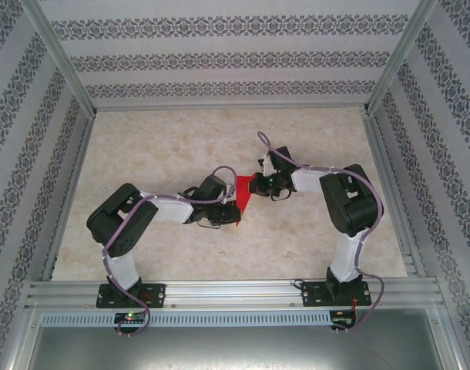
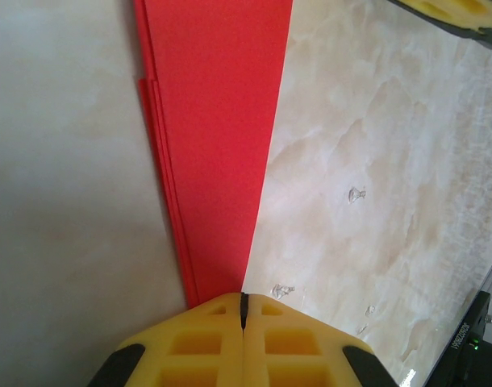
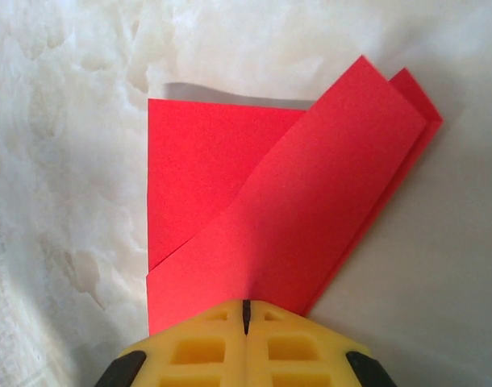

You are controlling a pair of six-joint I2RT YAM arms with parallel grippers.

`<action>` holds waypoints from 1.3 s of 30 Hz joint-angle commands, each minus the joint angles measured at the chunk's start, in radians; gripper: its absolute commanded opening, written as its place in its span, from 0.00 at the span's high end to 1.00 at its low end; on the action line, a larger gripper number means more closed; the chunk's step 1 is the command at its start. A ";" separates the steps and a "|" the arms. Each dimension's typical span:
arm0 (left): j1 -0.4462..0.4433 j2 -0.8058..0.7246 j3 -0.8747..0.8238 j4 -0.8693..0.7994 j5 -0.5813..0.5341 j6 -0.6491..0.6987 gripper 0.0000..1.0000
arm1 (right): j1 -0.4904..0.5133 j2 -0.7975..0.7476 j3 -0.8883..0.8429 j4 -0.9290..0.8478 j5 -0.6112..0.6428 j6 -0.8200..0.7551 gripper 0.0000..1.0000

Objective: Fold a paper plane with a square sheet of paper (fold left side to right side)
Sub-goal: Fold the wing for the fifth time at the center of the table, then pick up the paper plane at the center of the table.

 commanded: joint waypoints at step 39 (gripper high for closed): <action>0.079 -0.810 -0.218 -0.337 -0.672 0.002 0.20 | 0.423 -0.134 0.088 -0.351 0.791 0.142 0.38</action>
